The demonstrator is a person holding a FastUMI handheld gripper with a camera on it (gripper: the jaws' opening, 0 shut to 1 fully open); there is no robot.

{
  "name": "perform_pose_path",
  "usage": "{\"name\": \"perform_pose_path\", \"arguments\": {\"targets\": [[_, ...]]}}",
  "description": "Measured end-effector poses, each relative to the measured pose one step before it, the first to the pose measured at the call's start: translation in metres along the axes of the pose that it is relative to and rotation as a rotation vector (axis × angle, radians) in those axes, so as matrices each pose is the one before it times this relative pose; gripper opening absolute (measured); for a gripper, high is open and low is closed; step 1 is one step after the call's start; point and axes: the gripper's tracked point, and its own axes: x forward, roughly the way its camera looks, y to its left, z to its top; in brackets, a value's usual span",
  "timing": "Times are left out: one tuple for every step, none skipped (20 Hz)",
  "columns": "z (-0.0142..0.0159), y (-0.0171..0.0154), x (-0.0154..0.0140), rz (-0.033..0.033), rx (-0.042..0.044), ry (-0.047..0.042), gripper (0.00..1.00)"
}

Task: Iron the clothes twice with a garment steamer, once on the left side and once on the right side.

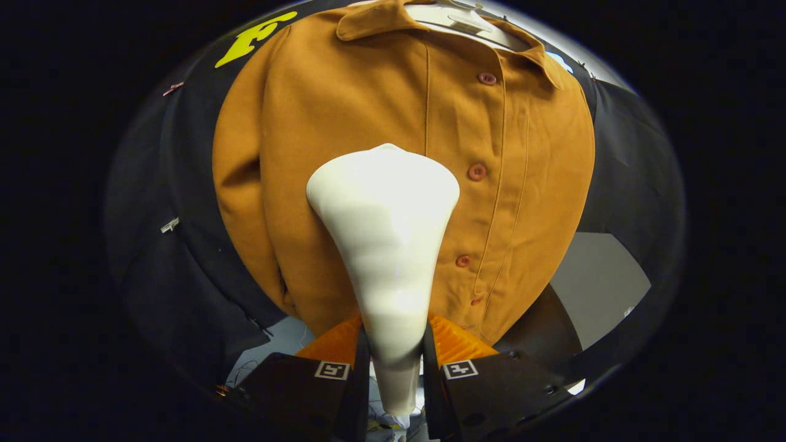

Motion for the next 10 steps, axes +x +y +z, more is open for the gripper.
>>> {"name": "perform_pose_path", "arguments": {"targets": [[-0.00579, 0.00012, 0.00206, 0.00201, 0.00101, 0.01564, 0.40], [-0.00633, 0.00114, 0.00034, 0.00291, -0.00026, 0.01498, 0.40], [-0.00730, 0.00120, 0.00190, 0.00285, -0.00030, 0.01448, 0.40], [-0.00690, 0.00017, 0.00294, 0.00321, 0.00051, 0.01603, 0.40], [-0.00813, -0.00072, 0.00428, 0.00285, 0.00003, 0.01618, 0.40], [-0.00759, -0.00048, 0.00321, 0.00380, 0.00081, 0.01590, 0.40], [-0.00599, -0.00020, 0.00298, 0.00439, 0.00057, 0.01468, 0.40], [-0.00657, -0.00084, 0.00276, 0.00268, -0.00154, 0.01344, 0.40], [-0.00446, 0.00032, 0.00214, 0.00076, -0.00161, 0.01150, 0.40], [-0.00503, -0.00052, 0.00166, 0.00160, 0.00046, 0.01045, 0.40]]}}
